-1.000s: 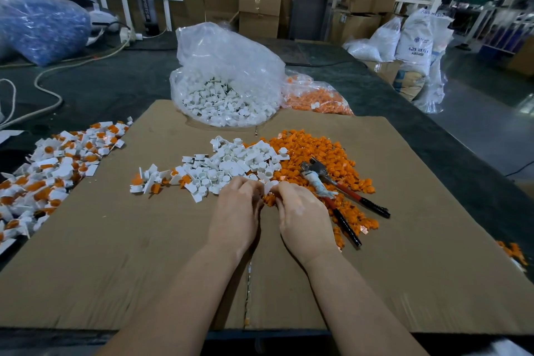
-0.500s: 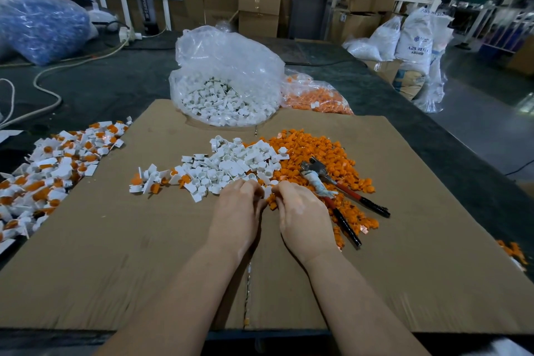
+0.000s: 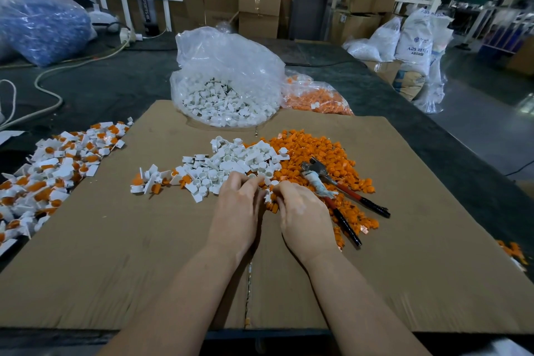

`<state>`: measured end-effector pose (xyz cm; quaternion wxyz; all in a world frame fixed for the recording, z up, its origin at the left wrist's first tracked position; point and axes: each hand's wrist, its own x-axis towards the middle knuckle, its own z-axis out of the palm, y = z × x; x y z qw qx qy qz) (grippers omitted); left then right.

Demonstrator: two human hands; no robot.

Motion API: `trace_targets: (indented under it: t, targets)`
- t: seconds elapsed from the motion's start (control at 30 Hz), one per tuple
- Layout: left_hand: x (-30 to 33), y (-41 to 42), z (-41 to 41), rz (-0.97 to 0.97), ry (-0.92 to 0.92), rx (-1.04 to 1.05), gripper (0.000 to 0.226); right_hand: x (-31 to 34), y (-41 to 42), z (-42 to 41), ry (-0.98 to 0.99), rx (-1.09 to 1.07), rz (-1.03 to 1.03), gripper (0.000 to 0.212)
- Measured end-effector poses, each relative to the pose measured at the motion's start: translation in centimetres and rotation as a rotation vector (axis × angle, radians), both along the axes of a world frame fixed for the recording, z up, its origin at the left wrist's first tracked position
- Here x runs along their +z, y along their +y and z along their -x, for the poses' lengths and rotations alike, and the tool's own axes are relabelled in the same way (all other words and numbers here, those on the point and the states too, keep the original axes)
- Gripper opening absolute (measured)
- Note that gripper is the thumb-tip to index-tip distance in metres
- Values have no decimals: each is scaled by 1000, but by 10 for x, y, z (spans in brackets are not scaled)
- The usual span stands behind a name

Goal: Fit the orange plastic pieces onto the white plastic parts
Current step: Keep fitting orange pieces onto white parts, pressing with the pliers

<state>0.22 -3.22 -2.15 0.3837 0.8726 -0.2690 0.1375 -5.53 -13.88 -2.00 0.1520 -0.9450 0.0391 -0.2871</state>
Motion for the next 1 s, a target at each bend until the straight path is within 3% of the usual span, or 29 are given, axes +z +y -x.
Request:
trace_targets:
  t: [0.4, 0.57, 0.73, 1.0]
  targets:
    - [1, 2, 0, 71, 79, -25, 17, 0, -1, 0, -19, 22, -25, 14]
    - [0, 1, -2, 51, 74, -11, 38, 6, 2, 7, -67, 183, -81, 12]
    - [0, 1, -4, 109, 131, 14, 29, 8, 3, 9, 16, 276, -72, 14]
    - [4, 6, -1, 215, 211, 5, 21, 4, 3, 6, 9, 186, -40, 13]
